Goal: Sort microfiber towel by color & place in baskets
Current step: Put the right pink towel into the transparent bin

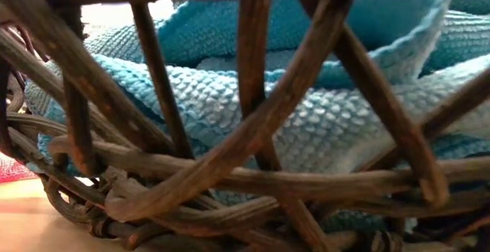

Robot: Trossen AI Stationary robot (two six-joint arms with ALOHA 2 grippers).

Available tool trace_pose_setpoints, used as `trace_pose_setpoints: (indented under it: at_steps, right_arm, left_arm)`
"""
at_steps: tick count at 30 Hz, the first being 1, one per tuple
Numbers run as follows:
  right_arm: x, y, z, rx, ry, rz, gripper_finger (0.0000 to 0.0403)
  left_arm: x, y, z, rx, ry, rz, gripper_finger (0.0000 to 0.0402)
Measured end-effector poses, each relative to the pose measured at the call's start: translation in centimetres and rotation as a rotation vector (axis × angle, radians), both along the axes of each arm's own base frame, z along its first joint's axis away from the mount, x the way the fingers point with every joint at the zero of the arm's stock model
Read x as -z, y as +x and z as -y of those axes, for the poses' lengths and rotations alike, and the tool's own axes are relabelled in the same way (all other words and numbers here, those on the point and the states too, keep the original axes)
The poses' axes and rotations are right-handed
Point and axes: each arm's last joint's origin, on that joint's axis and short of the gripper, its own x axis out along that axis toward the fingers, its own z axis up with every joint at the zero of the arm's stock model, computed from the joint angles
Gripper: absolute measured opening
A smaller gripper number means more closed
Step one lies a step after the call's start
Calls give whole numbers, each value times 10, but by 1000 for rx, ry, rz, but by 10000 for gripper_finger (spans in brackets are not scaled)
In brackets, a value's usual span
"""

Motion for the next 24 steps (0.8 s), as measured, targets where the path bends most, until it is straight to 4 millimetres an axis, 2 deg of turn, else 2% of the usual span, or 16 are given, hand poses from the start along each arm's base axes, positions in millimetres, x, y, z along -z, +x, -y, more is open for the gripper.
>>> trace_pose_setpoints:
  at_steps: [3, 6, 9, 12, 14, 17, 20, 24]
  right_arm:
    - [-17, 21, 26, 21, -129, 139, 2]
    - [-17, 54, 50, -33, -193, 269, 2]
    - [4, 93, 68, -98, -168, 352, 1]
    - [37, 131, 81, -150, -86, 432, 1]
    - [60, 155, 88, -183, -52, 478, 1]
    - [85, 188, 94, -218, -14, 535, 1]
    - [97, 220, 100, -262, 15, 579, 0]
    - [98, 259, 107, -338, -9, 627, 0]
  left_arm:
    - [3, 2, -1, -4, -10, -36, 194]
    - [7, 4, -2, -3, -35, -83, 194]
    - [10, 5, -3, -3, -46, -106, 194]
    - [9, 5, -2, -3, -41, -97, 194]
    - [8, 4, -2, -11, -23, -90, 194]
    - [7, 4, -2, -28, 6, -90, 194]
    - [7, 4, -2, -30, 9, -92, 194]
    - [7, 4, -2, -26, 1, -96, 194]
